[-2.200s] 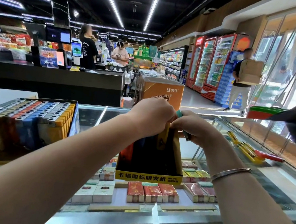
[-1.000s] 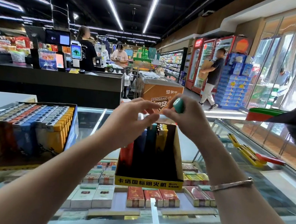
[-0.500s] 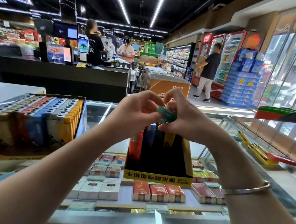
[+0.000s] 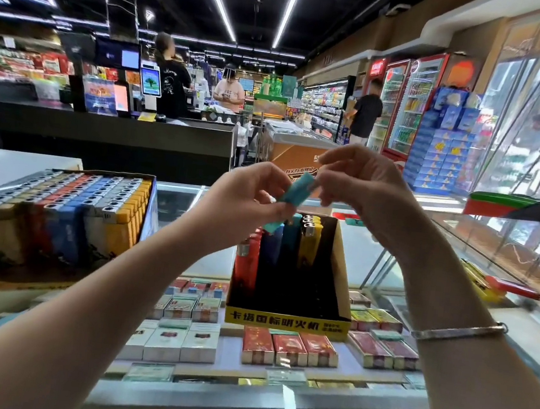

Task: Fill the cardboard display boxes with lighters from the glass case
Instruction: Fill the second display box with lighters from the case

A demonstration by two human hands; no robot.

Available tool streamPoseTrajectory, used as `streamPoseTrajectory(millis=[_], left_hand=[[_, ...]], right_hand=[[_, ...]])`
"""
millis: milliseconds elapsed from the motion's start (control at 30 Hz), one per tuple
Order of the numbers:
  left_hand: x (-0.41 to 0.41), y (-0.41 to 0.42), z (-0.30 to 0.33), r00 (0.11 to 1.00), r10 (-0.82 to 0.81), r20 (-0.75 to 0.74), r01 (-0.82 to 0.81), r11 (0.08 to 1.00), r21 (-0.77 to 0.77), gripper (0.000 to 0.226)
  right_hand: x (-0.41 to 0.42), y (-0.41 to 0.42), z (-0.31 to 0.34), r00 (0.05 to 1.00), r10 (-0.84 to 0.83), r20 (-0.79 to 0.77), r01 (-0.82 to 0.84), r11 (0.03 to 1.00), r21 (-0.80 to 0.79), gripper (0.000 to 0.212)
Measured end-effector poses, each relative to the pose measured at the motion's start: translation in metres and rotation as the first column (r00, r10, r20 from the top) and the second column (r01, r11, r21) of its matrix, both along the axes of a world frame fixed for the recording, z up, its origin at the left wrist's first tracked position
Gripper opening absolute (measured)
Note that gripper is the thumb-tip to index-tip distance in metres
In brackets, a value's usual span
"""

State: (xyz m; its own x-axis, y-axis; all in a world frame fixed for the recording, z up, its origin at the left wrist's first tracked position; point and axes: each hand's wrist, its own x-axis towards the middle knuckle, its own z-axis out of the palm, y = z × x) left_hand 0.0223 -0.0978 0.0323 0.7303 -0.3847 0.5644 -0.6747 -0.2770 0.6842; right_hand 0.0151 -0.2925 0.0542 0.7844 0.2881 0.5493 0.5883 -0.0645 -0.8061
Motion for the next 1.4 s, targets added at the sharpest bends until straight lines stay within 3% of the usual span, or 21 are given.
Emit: streamPoseTrajectory(millis=[67,133,267,467,600,733,800,933,1067,1167,1233,1300,1400], left_hand=[[0.004,0.001,0.0,0.995,-0.028,-0.101,0.021,0.997,-0.077,0.033],[0.006,0.0,0.001,0.99,-0.048,-0.133,0.033,0.993,-0.114,0.048],[0.01,-0.008,0.008,0.997,-0.018,-0.069,0.01,0.994,-0.113,0.052],[0.022,-0.016,0.009,0.99,-0.04,-0.135,0.015,0.983,-0.183,0.039],[0.026,-0.018,0.016,0.995,-0.017,-0.097,0.01,0.997,-0.074,0.036],[0.024,-0.017,0.019,0.994,0.085,0.066,-0.094,0.983,0.157,0.036],[0.021,-0.017,0.019,0.99,0.11,0.092,-0.126,0.975,0.182,0.028],[0.014,-0.015,0.026,0.985,0.02,-0.169,-0.021,1.0,-0.001,0.017],[0.008,-0.009,0.032,0.883,-0.136,-0.45,0.105,0.99,-0.095,0.017],[0.009,-0.004,0.031,0.838,-0.139,-0.527,0.076,0.987,-0.139,0.021],[0.011,-0.002,0.028,0.894,-0.042,-0.447,0.004,0.996,-0.085,0.019],[0.015,0.001,0.024,0.965,0.124,-0.232,-0.107,0.991,0.083,0.02],[0.017,0.0,0.019,0.97,0.241,0.046,-0.244,0.936,0.253,0.024]], right_hand=[[0.009,-0.009,-0.004,0.978,-0.207,-0.006,0.207,0.978,-0.024,0.007],[0.018,-0.017,-0.012,0.926,-0.37,-0.068,0.356,0.92,-0.165,0.002],[0.028,-0.022,-0.028,0.861,-0.401,-0.313,0.235,0.859,-0.454,0.011],[0.03,-0.022,-0.029,0.863,-0.371,-0.343,0.199,0.874,-0.444,0.017],[0.028,-0.02,-0.028,0.87,-0.369,-0.326,0.186,0.859,-0.477,0.019],[0.027,-0.019,-0.027,0.871,-0.371,-0.321,0.186,0.855,-0.484,0.018],[0.028,-0.019,-0.027,0.872,-0.373,-0.318,0.187,0.853,-0.488,0.018],[0.028,-0.018,-0.026,0.874,-0.372,-0.314,0.183,0.848,-0.497,0.019],[0.028,-0.018,-0.026,0.874,-0.376,-0.308,0.186,0.845,-0.502,0.018],[0.028,-0.018,-0.026,0.876,-0.372,-0.308,0.185,0.848,-0.497,0.018],[0.028,-0.019,-0.027,0.875,-0.373,-0.308,0.187,0.848,-0.496,0.019],[0.029,-0.019,-0.028,0.876,-0.373,-0.307,0.189,0.849,-0.493,0.019],[0.029,-0.02,-0.029,0.876,-0.377,-0.3,0.196,0.848,-0.493,0.02]])
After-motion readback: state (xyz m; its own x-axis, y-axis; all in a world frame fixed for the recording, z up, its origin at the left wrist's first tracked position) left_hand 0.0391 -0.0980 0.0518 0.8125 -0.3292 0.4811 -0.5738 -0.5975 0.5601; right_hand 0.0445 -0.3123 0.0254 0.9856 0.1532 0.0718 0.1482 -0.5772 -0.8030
